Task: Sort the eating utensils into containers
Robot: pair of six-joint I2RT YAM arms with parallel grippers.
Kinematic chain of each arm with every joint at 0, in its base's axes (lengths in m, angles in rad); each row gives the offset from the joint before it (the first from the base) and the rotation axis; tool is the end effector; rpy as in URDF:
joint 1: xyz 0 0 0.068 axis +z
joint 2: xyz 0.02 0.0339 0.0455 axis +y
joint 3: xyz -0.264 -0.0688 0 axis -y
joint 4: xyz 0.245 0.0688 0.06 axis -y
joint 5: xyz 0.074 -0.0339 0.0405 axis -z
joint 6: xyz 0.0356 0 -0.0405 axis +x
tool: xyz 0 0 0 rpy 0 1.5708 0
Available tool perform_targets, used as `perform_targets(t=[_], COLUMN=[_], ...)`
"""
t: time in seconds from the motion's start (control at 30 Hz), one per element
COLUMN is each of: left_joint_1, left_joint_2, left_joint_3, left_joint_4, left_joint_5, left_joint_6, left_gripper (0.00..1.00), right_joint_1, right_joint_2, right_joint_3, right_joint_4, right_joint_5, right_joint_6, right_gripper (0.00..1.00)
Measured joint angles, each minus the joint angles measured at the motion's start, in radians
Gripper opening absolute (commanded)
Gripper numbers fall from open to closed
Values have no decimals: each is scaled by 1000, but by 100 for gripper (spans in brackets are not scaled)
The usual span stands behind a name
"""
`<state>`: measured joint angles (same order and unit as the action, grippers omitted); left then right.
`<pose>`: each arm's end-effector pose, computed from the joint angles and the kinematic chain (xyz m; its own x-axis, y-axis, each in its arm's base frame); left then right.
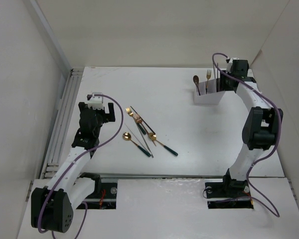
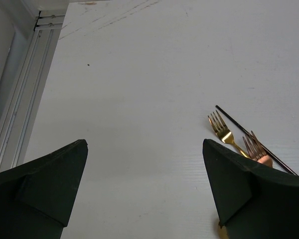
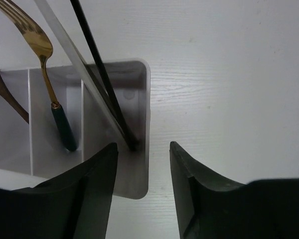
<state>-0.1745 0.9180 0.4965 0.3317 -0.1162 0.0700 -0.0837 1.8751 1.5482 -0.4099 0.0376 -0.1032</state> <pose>0.2141 -0.0336 0.2679 -0.0840 0.0854 -0.9928 0.0648 0.9947 0.0800 0.4299 -0.0374 0.2699 -0.6775 -0.0465 -0.7341 0.0417 0.9940 -0.1014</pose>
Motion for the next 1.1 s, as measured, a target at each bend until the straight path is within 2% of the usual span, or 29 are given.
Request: perform_targets(t=[0.17, 0.27, 0.3, 0.33, 0.4, 0.47, 0.5, 0.57, 0.6, 0.63, 0.7, 0.9, 1.1], left_joint_1=[0, 5, 6, 6, 7, 7, 7, 7, 7, 7, 7, 7, 7], left_joint_2=[-9, -14, -17, -21, -30, -36, -39, -43, -46, -46, -47, -78, -117], left_joint_3=[-13, -17, -19, -21, -27, -32, -33, -36, -38, -39, -40, -43, -51], left_joint_4=[0, 1, 1, 0, 1, 1, 0, 0, 0, -1, -3, -20, -29], left_joint_5=[0, 2, 2, 3, 2, 1, -2, -13, -22, -32, -59, -128, -151], left_joint_6=[0, 0, 0, 0, -1, -11, -19, -42, -55, -69, -93, -136, -158], left_gripper=[100, 100, 100, 100, 100, 100, 100, 100, 100, 100, 100, 100, 100], right_joint_1=[0, 6, 14, 28, 87, 203, 278, 430, 491, 552, 653, 803, 848], right_joint_2=[-21, -84, -117, -153, -249, -339, -368, -383, -373, -348, -267, 47, 180], right_joint_3=[0, 0, -1, -6, -29, -57, -61, -60, -59, -57, -46, -24, -23], right_joint_4=[28, 33, 37, 50, 90, 122, 134, 151, 153, 153, 152, 132, 122], right_joint_5=[-3, 15, 26, 43, 80, 104, 99, 55, 31, 4, -36, -106, -118], right_joint_6=[-60, -106, -126, -143, -192, -233, -246, -261, -261, -254, -222, -85, 5], right_gripper=[59, 65, 71, 73, 74, 74, 73, 61, 55, 42, 34, 32, 32])
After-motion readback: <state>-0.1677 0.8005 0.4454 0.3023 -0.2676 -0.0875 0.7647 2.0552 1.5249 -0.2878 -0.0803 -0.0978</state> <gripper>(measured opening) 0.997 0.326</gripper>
